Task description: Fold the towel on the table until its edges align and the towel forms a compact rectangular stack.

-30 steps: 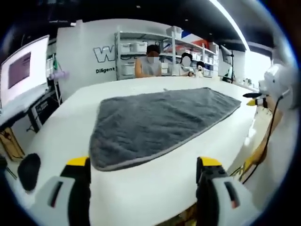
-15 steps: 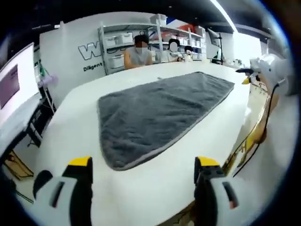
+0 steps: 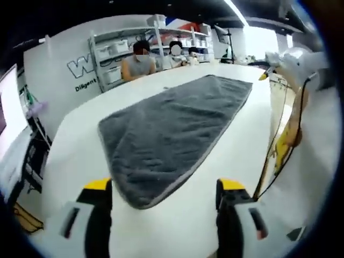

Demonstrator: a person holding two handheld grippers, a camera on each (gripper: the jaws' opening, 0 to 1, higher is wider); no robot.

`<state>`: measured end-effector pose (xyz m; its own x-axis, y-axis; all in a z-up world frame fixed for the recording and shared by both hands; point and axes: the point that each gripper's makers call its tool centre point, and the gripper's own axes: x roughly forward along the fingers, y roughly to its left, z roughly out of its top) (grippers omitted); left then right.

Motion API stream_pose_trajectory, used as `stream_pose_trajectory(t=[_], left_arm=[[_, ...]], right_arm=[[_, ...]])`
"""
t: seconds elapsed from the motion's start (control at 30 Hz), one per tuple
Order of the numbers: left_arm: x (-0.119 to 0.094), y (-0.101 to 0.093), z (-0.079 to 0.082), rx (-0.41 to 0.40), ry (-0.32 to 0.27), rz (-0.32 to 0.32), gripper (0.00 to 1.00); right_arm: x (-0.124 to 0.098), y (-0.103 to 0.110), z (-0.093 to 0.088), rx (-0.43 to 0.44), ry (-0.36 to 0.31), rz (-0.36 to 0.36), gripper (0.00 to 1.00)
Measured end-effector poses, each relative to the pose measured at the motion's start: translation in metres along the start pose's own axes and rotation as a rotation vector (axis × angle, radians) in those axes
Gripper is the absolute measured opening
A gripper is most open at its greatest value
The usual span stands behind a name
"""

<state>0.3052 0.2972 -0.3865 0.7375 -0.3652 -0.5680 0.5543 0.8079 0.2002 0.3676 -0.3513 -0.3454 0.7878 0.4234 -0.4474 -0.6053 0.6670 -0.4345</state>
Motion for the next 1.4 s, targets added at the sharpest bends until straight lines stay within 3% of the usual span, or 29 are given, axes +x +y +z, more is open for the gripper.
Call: stream_pose_trajectory(t=[0.2,0.3,0.53,0.63,0.93,1.4], left_arm=[[0.002,0.005,-0.006,0.032,0.015,-0.024,0.72],[0.005,0.001,-0.005,0.039,-0.008,-0.051,0.67],[0.009,-0.001,-0.004,0.063,-0.032,-0.071,0.56],[0.01,-0.004,-0.008,0.091,-0.011,-0.081,0.5],[0.014,0.001,-0.016,0.041,-0.028,-0.107,0.43],[0.015,0.017,-0.021,-0.032,-0.077,-0.134,0.31]], right_arm=[[0.007,-0.003,-0.002,0.019,-0.034,0.058,0.86],[0.011,-0.004,-0.003,0.031,-0.059,0.078,0.78],[0.025,0.001,-0.017,0.064,-0.05,0.157,0.68],[0.029,0.005,-0.02,0.08,-0.052,0.178,0.66],[0.036,0.018,-0.025,0.141,-0.046,0.273,0.63],[0.046,0.028,-0.025,0.164,-0.014,0.338,0.52]])
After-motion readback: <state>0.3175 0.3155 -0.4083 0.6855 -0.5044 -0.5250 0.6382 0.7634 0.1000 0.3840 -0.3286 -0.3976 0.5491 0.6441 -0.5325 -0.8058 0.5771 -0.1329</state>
